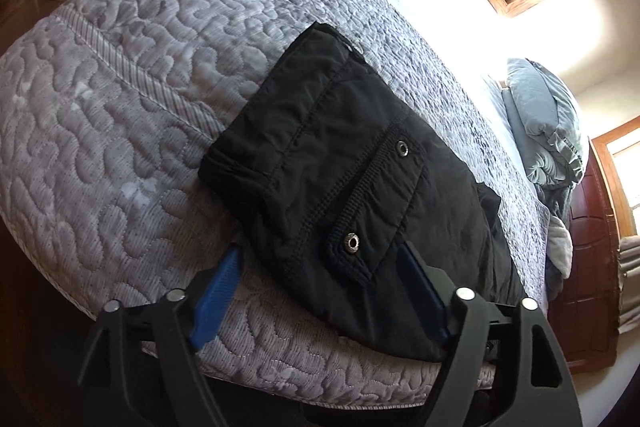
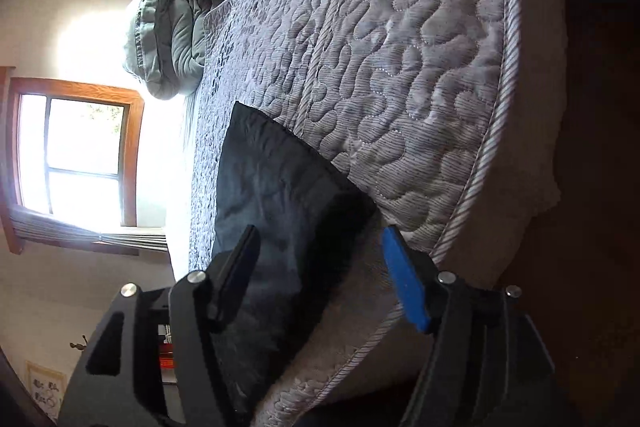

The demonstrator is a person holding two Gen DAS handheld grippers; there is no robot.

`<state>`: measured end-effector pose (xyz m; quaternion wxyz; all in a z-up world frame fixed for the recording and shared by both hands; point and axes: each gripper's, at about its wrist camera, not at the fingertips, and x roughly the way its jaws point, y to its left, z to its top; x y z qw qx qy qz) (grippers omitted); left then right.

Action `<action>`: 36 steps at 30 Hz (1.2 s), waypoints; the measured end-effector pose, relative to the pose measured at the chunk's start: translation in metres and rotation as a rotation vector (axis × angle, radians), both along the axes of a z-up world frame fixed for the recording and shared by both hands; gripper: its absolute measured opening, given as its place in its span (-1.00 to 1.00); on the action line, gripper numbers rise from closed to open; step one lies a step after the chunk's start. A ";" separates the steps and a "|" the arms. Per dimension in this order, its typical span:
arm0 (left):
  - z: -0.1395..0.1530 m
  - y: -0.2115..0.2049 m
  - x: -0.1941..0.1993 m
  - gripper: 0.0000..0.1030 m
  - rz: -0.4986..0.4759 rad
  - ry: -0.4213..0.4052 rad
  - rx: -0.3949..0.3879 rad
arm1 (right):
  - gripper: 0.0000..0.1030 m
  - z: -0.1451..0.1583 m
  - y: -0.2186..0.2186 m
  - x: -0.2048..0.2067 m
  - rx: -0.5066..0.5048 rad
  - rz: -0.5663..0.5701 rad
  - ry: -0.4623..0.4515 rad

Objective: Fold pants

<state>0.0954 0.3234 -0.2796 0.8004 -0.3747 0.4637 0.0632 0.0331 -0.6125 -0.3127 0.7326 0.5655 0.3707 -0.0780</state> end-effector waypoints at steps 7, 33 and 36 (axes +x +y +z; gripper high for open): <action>-0.011 -0.002 0.008 0.67 0.030 0.060 0.001 | 0.33 -0.022 0.005 0.014 0.023 -0.007 -0.016; -0.029 -0.017 0.027 0.79 0.076 0.115 0.001 | 0.08 -0.035 0.012 0.036 0.080 0.006 -0.147; -0.030 -0.017 0.029 0.79 0.074 0.115 0.001 | -0.27 -0.034 0.011 0.037 0.082 0.003 -0.152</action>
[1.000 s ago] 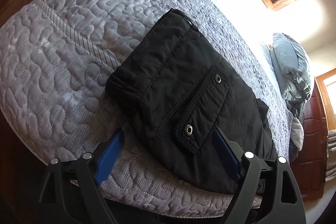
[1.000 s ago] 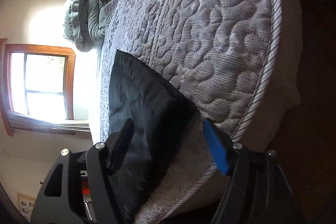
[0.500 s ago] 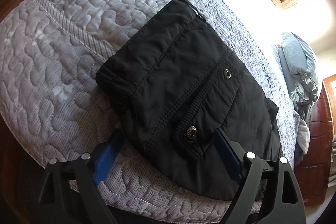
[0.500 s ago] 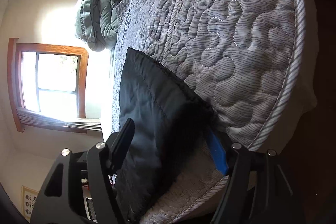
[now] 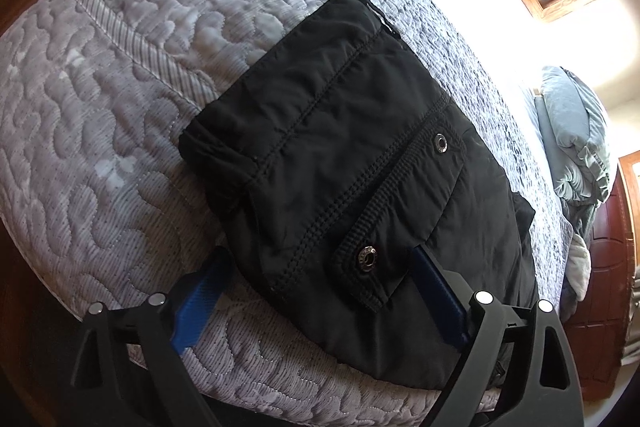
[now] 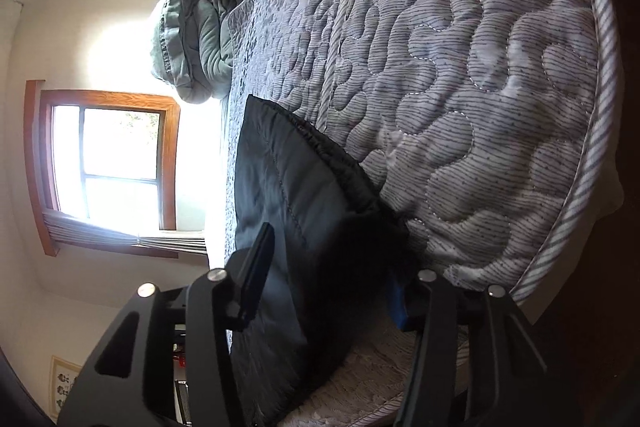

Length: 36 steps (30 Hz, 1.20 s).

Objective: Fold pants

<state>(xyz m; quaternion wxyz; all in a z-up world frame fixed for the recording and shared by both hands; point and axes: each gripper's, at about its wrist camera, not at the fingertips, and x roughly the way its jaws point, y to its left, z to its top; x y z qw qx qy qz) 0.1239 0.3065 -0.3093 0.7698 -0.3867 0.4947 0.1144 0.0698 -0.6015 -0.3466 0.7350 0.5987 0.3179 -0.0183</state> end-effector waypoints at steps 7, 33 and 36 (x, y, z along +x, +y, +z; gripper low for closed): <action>-0.002 0.002 0.002 0.79 0.009 -0.009 -0.010 | -0.63 0.031 0.007 0.009 -0.069 0.021 -0.009; -0.003 -0.004 -0.034 0.85 0.025 -0.141 0.045 | -0.67 0.164 0.073 0.035 -0.407 0.171 -0.050; -0.002 -0.004 -0.040 0.85 0.042 -0.173 0.045 | -0.67 0.174 0.083 0.035 -0.435 0.180 -0.054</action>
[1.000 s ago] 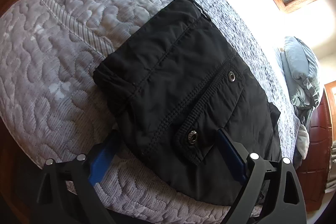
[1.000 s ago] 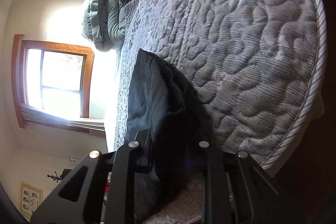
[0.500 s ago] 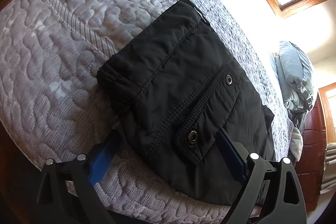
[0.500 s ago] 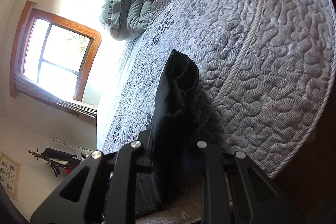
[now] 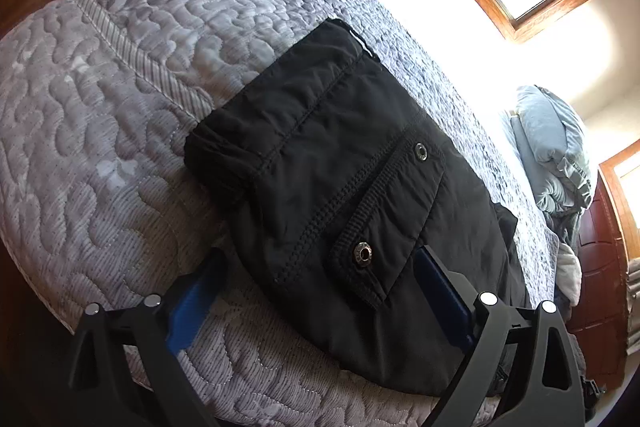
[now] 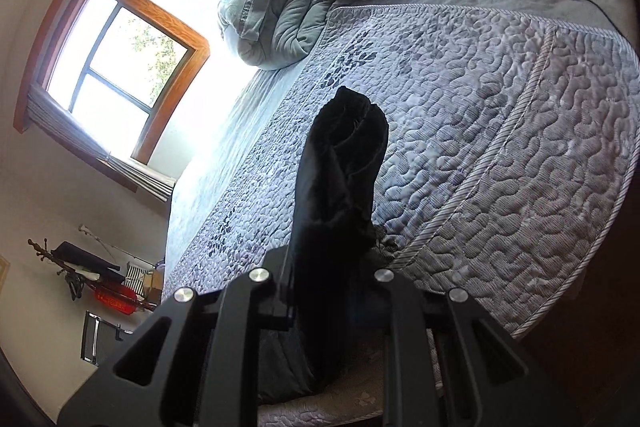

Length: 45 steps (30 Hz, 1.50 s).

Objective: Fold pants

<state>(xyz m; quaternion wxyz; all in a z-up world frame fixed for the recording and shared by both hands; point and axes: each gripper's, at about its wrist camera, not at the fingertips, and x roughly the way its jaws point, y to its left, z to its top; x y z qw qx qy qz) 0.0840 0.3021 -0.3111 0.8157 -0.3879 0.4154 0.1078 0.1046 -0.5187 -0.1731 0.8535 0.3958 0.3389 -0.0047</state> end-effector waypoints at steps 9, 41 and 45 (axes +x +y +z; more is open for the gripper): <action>0.000 0.001 -0.012 0.86 -0.013 -0.016 0.021 | -0.67 0.016 0.023 0.001 -0.036 0.015 -0.017; -0.002 -0.002 -0.004 0.90 -0.011 -0.024 -0.011 | -0.67 0.069 0.095 0.005 -0.205 0.129 -0.072; -0.002 -0.002 -0.004 0.90 -0.011 -0.024 -0.011 | -0.67 0.076 0.106 0.006 -0.235 0.146 -0.079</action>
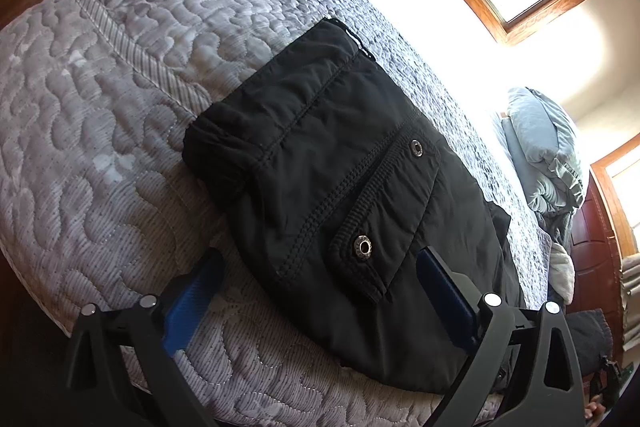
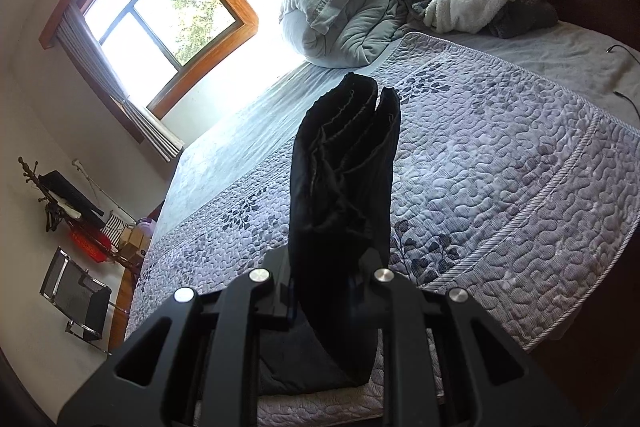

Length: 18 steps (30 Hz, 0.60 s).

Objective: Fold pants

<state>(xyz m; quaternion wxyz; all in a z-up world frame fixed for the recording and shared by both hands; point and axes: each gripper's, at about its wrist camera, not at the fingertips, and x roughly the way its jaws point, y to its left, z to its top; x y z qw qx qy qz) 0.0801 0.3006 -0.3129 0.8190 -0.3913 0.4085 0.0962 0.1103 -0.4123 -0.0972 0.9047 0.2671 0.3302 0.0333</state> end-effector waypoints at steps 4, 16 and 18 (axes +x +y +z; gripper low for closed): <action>0.000 0.001 0.000 0.90 0.000 -0.001 -0.002 | -0.67 0.007 0.012 0.002 -0.035 0.018 -0.006; -0.001 0.001 -0.001 0.90 0.001 -0.005 -0.007 | -0.68 0.022 0.053 0.005 -0.162 0.082 -0.028; -0.001 0.000 -0.001 0.90 0.000 -0.005 -0.008 | -0.68 0.023 0.060 0.006 -0.188 0.093 -0.032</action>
